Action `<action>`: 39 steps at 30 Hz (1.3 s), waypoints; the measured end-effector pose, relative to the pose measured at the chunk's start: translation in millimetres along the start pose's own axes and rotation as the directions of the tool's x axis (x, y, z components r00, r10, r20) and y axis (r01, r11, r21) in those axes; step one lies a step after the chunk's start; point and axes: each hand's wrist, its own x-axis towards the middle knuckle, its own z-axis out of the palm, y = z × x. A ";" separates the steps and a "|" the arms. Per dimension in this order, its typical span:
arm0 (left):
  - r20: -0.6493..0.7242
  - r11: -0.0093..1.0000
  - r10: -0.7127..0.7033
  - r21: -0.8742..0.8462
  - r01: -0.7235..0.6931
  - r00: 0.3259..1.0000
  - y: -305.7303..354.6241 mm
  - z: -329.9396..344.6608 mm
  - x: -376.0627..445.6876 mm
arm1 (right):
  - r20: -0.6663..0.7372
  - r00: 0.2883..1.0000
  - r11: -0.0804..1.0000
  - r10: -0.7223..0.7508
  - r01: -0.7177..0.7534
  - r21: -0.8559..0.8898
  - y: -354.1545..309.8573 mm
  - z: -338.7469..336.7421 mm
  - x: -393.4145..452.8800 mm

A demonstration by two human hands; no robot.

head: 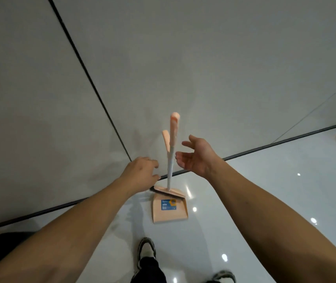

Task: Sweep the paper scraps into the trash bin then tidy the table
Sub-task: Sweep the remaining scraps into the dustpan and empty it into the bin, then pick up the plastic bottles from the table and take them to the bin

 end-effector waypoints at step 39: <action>0.429 -0.238 0.870 -0.068 -0.969 -0.244 1179.3 259.2 41.6 | -0.990 -0.085 0.977 0.108 -0.174 0.122 23.9 -883.3 -432.2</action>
